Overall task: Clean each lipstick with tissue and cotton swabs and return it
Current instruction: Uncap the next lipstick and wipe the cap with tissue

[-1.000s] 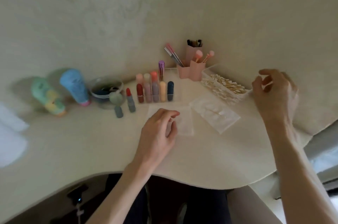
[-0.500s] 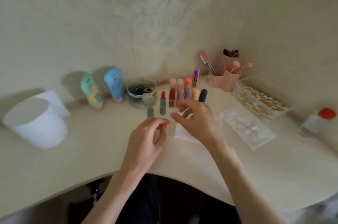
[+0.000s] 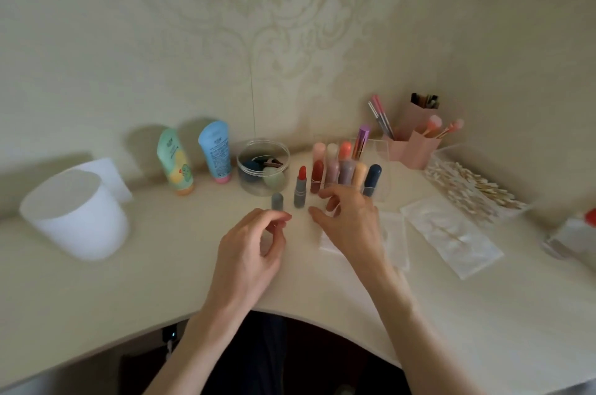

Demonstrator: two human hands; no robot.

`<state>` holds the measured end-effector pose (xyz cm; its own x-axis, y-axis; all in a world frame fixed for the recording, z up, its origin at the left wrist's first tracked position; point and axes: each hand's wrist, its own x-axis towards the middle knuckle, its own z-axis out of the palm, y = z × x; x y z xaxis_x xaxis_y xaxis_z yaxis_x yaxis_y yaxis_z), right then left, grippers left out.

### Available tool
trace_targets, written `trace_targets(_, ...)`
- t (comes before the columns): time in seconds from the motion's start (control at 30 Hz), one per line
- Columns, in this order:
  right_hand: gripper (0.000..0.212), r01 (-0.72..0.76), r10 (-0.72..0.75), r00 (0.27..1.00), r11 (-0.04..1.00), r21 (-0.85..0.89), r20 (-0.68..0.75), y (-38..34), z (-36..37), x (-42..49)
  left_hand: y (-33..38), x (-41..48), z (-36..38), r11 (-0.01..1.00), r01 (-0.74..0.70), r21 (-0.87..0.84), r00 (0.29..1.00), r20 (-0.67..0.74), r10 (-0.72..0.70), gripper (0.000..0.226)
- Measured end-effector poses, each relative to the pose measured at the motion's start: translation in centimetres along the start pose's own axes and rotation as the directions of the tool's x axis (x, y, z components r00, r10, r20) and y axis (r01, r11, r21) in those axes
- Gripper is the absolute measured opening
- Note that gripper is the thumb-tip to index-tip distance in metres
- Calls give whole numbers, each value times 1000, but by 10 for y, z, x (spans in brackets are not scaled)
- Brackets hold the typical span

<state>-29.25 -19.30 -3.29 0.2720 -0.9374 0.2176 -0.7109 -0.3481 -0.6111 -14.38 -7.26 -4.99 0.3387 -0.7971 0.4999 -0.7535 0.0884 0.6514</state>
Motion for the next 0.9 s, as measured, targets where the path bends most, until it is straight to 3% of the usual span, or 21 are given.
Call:
trace_targets(0.33, 45, 39, -42, 998, 996, 76, 44, -10, 11, 6, 3, 5, 6, 999, 32, -10, 999, -39, -32, 24)
trace_targets(0.5, 20, 38, -40, 999, 997, 64, 31, -14, 15, 5, 4, 3, 5, 1000, 21, -8, 999, -38, -21, 25)
trace_targets(0.6, 17, 54, -55, 998, 995, 84, 10, -17, 13, 3, 4, 2, 6, 999, 30, -15, 999, -36, -30, 25)
trace_targets(0.77, 21, 226, -225, 974, 954, 197, -31, -24, -2, -21, 8, 3, 6, 971, 120, -207, 988, -68, -137, 30)
trace_targets(0.9, 16, 298, -293, 954, 932, 208, -57, -21, -3, -36, 12, 2, 2, 909, 205, -363, 978, 39, -205, 24)
